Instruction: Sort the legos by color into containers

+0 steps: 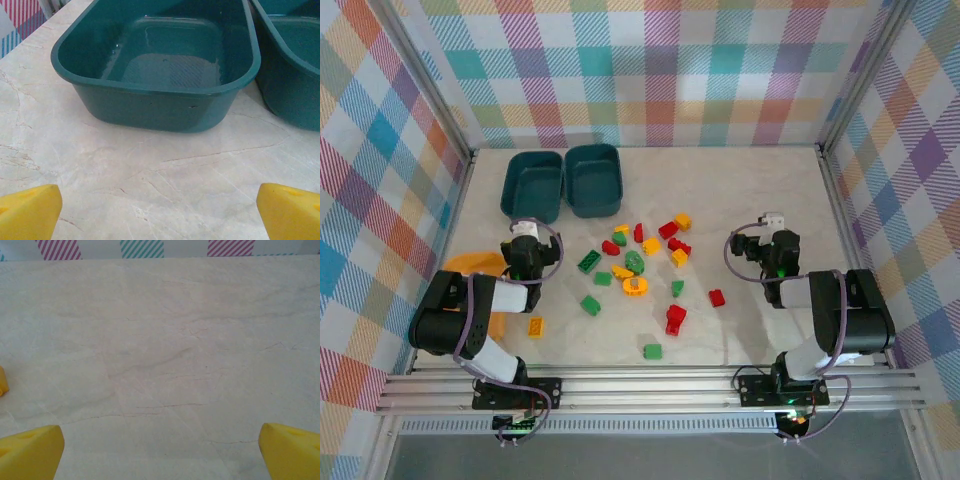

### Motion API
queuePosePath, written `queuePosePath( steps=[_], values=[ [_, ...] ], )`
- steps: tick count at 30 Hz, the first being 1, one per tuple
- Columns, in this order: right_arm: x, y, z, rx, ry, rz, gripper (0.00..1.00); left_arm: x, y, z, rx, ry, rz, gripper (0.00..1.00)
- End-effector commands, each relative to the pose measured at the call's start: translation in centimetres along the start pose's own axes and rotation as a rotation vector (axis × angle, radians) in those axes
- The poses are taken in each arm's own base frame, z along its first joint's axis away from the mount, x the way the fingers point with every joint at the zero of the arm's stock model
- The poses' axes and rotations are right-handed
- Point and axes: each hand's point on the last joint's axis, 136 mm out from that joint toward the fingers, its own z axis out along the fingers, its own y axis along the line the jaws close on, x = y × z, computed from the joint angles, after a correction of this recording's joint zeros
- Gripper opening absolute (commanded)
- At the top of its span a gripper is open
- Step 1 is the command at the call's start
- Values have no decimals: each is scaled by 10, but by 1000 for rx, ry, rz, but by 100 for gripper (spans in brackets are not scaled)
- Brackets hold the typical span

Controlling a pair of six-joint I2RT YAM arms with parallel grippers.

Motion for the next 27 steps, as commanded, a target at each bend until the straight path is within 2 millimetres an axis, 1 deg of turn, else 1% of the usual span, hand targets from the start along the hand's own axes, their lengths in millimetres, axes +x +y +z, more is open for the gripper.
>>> queuePosePath(
  steps=[1, 27],
  values=[
    [-12, -1, 0, 0, -34, -2, 100, -7, 0, 2, 9, -16, -22, 100],
    [-11, -1, 2, -39, -11, 19, 100, -8, 0, 2, 10, -19, -24, 100]
  ],
)
